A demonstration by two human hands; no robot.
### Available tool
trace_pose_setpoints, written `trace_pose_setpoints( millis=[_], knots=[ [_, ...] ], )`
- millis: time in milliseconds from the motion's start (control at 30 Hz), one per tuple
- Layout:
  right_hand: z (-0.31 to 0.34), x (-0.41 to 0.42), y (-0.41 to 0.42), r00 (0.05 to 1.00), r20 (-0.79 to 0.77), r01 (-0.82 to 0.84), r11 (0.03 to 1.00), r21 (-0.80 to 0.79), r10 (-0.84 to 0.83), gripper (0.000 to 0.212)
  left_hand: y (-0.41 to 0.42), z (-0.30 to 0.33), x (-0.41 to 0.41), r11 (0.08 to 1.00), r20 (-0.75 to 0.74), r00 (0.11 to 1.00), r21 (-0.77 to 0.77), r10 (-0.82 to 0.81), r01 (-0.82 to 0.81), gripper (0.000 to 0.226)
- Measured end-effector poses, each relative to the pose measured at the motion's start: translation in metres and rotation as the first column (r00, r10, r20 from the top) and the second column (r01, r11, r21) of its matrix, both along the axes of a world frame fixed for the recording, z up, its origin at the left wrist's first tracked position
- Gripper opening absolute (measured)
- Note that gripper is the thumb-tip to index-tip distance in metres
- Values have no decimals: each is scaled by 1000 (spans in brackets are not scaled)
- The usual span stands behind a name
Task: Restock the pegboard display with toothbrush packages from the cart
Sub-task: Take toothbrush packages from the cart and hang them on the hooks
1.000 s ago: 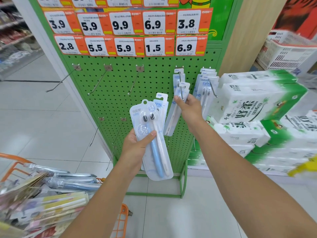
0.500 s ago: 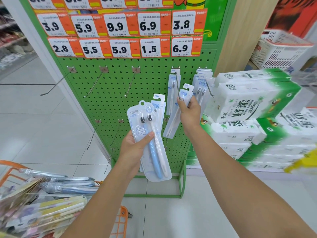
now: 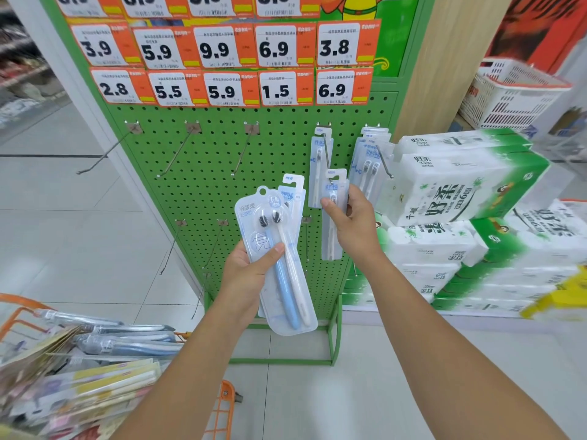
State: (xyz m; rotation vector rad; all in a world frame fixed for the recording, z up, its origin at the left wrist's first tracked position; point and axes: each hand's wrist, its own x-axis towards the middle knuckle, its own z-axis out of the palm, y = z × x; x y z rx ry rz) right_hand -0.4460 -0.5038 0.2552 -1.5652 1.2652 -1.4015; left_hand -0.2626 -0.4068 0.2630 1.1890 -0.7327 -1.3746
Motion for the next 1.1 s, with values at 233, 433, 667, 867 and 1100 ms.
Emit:
trace_pose_setpoints(
  millis=[233,433,667,867,1100],
  knots=[
    [14,11,-35,988,-154,19,993,115,-1,31,4,0,2,1000,-6,1000,2,2,-2,36],
    [33,15,-75,968,-239,132,970,204,-81,28,6,1,10,1000,-8,1000,6,20,-20,34],
    [3,19,-5,989,-92,147,884,443,-118,64,10,1,13,1000,-40,999,-20,-1,0,36],
    [1,27,88,891,425,-336,861,382,158,26,14,-4,-2,991,-17,991,-7,-133,133,36],
    [0,5,64,916,400,-147,952,267,29,42,14,-5,-11,1000,-134,991,-13,24,-26,50]
  ],
)
